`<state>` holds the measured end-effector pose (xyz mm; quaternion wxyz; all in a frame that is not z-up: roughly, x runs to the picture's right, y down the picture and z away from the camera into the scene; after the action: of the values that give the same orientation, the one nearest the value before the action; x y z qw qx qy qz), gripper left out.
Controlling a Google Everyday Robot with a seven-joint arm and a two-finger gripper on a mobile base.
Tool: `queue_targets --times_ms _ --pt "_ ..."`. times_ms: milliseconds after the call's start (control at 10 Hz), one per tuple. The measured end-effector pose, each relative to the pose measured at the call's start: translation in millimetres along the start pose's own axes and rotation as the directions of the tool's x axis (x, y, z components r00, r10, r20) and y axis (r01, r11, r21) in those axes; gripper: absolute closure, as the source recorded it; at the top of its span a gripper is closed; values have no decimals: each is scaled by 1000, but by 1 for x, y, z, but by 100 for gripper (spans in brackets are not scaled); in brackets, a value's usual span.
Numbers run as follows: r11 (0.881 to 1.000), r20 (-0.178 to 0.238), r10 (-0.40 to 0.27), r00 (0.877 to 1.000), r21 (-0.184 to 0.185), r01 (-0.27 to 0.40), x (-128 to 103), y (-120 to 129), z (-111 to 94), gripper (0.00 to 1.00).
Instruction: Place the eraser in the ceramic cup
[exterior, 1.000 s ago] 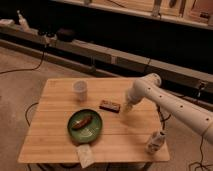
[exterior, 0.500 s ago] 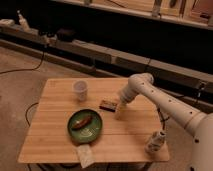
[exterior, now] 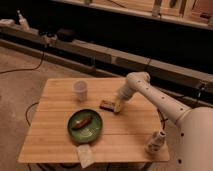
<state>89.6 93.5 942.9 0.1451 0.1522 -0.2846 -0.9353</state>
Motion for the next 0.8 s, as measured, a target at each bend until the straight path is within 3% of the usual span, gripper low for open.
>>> queue_targets --times_ms 500,700,800 --pt "998 38 -55 998 10 55 9 -10 11 80" --pt "998 64 -42 997 -35 45 5 -1 -8 97" --pt "997 63 -32 997 -72 36 4 4 -29 98"
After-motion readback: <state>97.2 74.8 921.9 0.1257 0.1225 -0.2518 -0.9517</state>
